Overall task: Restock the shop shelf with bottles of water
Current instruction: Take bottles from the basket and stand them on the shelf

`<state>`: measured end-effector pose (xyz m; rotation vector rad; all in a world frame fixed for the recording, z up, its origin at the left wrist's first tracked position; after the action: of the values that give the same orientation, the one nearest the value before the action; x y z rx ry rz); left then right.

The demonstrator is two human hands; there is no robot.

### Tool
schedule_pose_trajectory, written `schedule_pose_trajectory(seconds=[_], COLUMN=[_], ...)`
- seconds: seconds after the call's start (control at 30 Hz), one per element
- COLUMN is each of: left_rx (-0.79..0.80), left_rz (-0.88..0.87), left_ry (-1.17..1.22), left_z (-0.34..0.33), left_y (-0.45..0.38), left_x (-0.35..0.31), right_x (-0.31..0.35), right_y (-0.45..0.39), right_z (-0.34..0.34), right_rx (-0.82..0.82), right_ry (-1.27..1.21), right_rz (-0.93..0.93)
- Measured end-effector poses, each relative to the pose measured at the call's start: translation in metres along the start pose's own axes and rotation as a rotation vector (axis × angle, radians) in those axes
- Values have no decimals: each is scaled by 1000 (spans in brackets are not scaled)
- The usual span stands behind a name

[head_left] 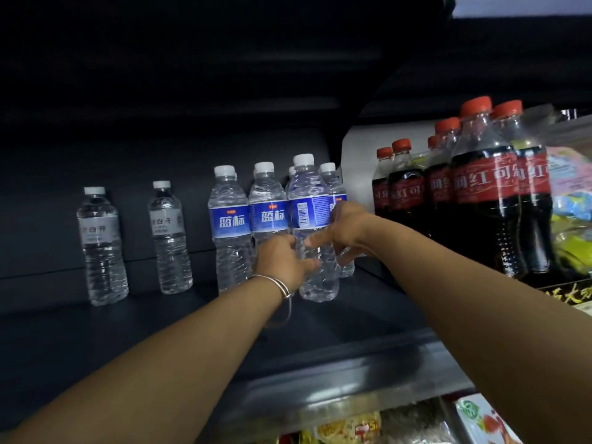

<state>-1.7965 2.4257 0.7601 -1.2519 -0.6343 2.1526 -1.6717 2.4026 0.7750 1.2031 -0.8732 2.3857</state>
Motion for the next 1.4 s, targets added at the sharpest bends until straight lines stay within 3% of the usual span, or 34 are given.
schedule_pose_trajectory(seconds=[0.37,0.6,0.8,1.0,1.4], left_rx=[70,14,13,137,162], left_rz=[-3,13,30,139,158], left_ry=[5,-24,-64,-100,-77], left_z=[-10,-7,-7,-20,-28], left_y=[-1,-6,-8,-3,-11], left_x=[1,-1,3,25,40], right_x=[-14,-14,-10,-8,-9], right_y=[-2,2,2,-5,-19], right_z=[10,8,5,-2,-11], right_rx=[29,95,-3,-112,-156], right_ry=[-47,-95,-59,-1,87], right_rz=[-38,-51,-51,-35,-28])
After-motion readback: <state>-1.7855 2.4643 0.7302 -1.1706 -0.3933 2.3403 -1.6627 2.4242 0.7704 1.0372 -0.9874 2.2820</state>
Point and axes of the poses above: each hand's wrist, its own y-axis away from the middle knuckle, its own z-axis out of the back of the hand, x = y × z, the point moved 9 cm from there along -y, towards the middle knuckle, and after that the axes turned 11 degrees about -x, right-handed, at the moved point
